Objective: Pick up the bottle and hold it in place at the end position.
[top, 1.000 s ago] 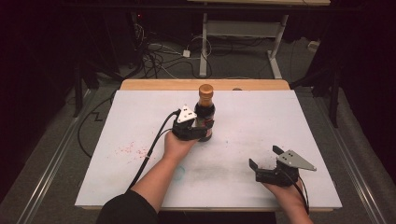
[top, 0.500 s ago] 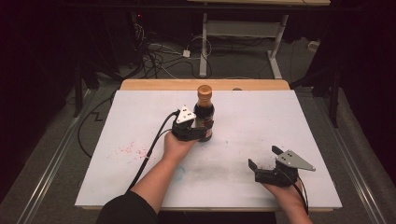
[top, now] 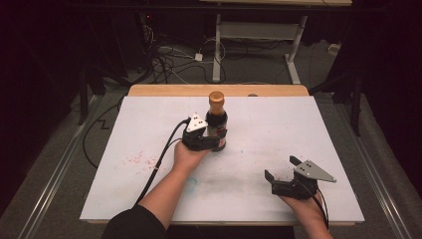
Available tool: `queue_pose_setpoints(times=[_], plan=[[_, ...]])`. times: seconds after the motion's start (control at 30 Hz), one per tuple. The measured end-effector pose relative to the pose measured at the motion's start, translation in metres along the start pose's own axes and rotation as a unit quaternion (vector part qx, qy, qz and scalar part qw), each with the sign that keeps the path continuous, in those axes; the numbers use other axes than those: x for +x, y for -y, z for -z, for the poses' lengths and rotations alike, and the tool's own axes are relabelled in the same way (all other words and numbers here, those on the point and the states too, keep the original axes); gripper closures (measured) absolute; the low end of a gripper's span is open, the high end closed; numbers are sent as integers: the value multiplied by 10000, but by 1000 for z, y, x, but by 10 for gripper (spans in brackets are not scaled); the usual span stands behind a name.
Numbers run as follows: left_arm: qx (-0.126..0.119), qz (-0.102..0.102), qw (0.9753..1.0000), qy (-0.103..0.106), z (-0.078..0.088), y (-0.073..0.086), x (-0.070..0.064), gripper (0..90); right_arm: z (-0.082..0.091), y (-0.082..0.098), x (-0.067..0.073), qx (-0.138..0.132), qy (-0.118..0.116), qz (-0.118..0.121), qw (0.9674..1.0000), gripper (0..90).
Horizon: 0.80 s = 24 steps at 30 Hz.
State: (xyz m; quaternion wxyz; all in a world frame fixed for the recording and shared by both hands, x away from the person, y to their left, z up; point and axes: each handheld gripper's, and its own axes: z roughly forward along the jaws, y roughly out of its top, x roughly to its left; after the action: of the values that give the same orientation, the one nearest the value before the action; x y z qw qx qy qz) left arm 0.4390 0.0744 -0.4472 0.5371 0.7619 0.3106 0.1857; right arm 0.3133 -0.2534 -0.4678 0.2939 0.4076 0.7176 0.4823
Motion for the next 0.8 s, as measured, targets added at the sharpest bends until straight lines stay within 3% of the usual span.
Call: queue_pose_setpoints(times=[0.53, 0.8], plan=[[72, -33, 9999, 135, 4, -1, 4, 272, -3, -1, 2, 46, -130, 29, 9999, 2], [78, -70, 9998, 160, 4, -1, 5, 277, -7, -9, 4, 57, -366, 9, 9993, 21]])
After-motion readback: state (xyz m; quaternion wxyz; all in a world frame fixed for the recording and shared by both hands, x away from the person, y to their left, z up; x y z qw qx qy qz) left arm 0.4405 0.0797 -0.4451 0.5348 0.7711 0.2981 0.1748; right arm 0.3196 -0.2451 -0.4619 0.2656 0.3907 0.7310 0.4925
